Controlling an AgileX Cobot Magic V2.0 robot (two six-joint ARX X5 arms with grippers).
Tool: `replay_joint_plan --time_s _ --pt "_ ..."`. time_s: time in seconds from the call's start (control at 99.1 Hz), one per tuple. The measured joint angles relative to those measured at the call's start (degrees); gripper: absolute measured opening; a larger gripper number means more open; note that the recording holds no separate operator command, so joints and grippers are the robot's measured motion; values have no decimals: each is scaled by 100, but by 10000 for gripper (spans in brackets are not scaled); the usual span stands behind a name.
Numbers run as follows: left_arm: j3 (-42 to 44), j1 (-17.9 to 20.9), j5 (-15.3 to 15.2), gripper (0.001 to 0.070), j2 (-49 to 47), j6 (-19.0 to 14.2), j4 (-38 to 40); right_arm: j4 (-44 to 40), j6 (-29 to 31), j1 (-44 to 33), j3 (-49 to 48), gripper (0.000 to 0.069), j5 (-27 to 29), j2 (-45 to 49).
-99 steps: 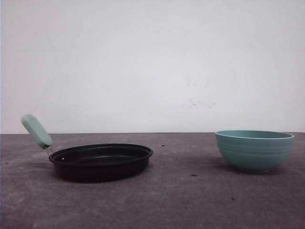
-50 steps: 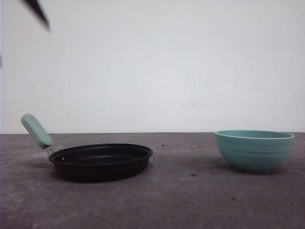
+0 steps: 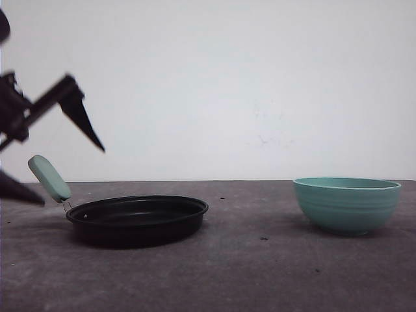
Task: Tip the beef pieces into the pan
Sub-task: 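Lower the left gripper and grasp the mint-green pan handle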
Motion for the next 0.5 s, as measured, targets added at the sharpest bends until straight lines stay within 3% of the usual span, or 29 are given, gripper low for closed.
replay_joint_plan --time_s 0.252,0.313,0.504 --pt "0 -74 -90 668 376 -216 199 -42 0 0 0 682 0 -122" --pt "0 -111 -275 577 376 -221 264 -42 0 0 0 682 0 -120" --pt "0 -116 -369 215 376 -245 481 -17 0 0 0 682 0 -114"
